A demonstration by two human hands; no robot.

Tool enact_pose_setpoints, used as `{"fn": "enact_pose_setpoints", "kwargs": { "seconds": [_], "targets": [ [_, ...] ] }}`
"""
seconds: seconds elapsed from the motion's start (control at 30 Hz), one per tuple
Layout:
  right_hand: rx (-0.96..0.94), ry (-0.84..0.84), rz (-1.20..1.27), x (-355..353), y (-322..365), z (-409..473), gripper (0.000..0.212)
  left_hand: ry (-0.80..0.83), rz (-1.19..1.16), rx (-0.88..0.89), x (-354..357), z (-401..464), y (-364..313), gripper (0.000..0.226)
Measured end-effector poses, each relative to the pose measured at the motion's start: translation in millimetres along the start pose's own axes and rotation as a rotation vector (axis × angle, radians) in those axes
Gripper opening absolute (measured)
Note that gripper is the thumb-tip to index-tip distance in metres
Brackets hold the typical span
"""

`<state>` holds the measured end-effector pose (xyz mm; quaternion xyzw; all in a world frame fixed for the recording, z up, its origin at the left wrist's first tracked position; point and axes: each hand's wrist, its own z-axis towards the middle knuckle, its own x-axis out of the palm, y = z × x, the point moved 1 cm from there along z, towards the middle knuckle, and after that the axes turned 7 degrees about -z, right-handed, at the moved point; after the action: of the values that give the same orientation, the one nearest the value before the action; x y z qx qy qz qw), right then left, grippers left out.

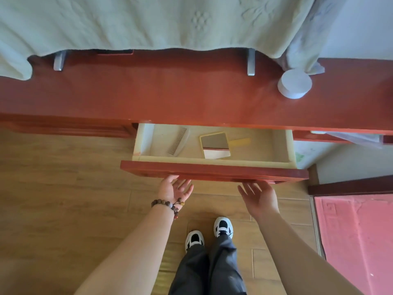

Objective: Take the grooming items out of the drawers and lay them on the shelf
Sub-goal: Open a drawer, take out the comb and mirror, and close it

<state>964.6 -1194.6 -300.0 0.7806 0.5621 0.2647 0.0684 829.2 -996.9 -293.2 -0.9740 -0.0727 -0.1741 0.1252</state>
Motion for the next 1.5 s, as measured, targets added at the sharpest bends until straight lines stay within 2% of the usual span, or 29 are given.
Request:
{"fn": "enact_pose_setpoints", "kwargs": {
  "seconds": [0.13,0.47,0.6,0.73,0.83,0.93,1.0,1.1,1.17,1.27,1.33,1.43,1.5],
  "targets": [
    [0.007,-0.021,-0.014,-22,-15,-24,0.025,-0.017,0.007,-0.02,-25,-20,12,0.008],
    [0.046,-0.048,-0.084,-74,-43,-57,0.024,-0.058,0.005,-0.025,-79,-53,45,0.021],
    [0.066,-0.047,-0.083,-88,-53,-60,0.009,-0.02,0.005,0.006,-89,-59,49,0.021],
    [0.07,-0.024,-0.231,-87,-51,-66,0.02,-0.024,0.193,0.042,-90,-69,48,0.013],
    [0.078,0.014,-0.449,-77,-43,-81,0.016,-0.023,0.515,0.047,-86,-88,50,0.014],
    [0.06,0.159,-0.836,-61,-31,-114,0.016,0.042,0.864,0.056,-75,-121,54,0.025],
    [0.052,0.323,-1.029,-44,-19,-139,0.015,0.14,0.946,0.109,-65,-145,53,0.026],
    [-0.048,0.494,-1.064,-9,7,-163,0.012,0.314,1.013,0.309,-38,-174,40,0.018],
    [-0.195,0.459,-1.096,17,23,-160,0.009,0.325,1.091,0.517,-15,-177,25,0.011],
    [-0.507,0.249,-1.456,47,39,-130,0.012,0.138,1.313,0.794,12,-149,0,0.021],
    [-0.613,0.158,-1.722,59,41,-100,0.023,0.034,1.505,0.849,23,-116,-13,0.029],
    [-0.602,0.143,-2.144,64,34,-58,0.042,-0.058,1.758,0.822,29,-70,-24,0.041],
    [-0.612,0.141,-2.327,60,27,-41,0.045,-0.129,1.887,0.786,28,-51,-26,0.044]
  ]
}}
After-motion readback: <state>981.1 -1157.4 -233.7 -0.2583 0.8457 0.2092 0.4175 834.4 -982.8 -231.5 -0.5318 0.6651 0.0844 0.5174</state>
